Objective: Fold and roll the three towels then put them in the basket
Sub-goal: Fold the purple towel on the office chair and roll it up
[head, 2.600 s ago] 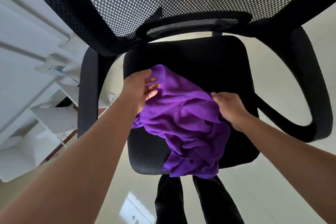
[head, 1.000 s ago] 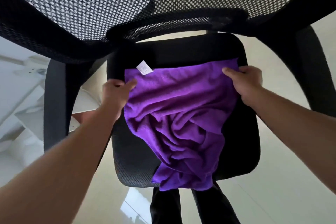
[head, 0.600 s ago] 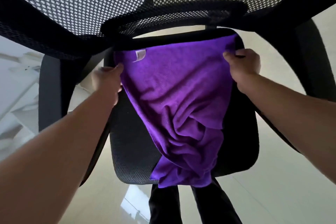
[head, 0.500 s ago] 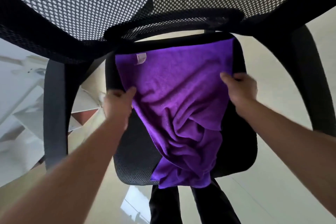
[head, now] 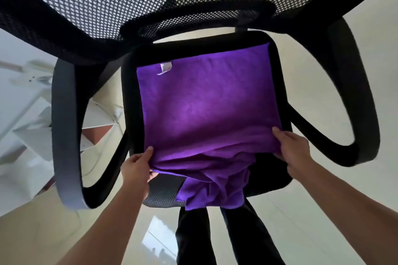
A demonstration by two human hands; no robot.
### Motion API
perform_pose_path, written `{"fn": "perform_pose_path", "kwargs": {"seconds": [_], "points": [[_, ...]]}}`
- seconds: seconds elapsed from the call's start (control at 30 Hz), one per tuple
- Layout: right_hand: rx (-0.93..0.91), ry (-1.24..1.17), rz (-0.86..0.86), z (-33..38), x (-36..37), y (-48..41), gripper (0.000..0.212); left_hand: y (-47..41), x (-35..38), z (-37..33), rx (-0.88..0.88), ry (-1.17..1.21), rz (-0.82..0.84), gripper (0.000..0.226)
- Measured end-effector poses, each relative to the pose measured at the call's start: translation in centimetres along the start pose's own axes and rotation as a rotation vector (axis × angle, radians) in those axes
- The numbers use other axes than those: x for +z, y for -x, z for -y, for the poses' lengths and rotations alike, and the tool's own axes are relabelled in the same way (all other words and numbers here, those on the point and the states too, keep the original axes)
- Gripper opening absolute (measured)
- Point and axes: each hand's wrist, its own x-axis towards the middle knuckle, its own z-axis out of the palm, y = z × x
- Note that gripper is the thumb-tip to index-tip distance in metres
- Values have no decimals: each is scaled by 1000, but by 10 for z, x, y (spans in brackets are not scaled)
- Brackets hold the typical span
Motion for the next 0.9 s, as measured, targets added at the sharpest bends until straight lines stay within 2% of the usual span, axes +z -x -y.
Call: {"fn": "perform_pose_path", "kwargs": {"seconds": [0.17, 0.3, 0.37, 0.47, 0.57, 0.63, 0.73, 0.8, 0.9], "points": [[-111, 180, 157, -11, -4, 19, 24, 10, 2, 9, -75, -10, 148, 20], [-97, 115, 71, -16, -17, 21, 43, 17, -4, 17, -194, 0, 238, 21], [-75, 104, 51, -7, -19, 18, 44, 12, -8, 11, -167, 24, 226, 19], [-110, 69, 75, 23, -4, 12, 26, -3, -2, -16, -70, 33, 197, 17], [-67, -14, 206, 60, 17, 6, 22, -11, 15, -46, 22, 128, 110, 8], [-2, -104, 261, 71, 25, 2, 24, -10, 22, -53, 63, 160, -2, 21], [56, -142, 52, 56, 23, 11, 15, 13, 27, -28, 63, 141, -91, 32], [109, -99, 0, 33, 23, 21, 7, 34, 33, 3, -29, 92, -9, 34], [100, -16, 150, 11, 35, 38, 13, 53, 49, 39, -184, -12, 157, 28]]}}
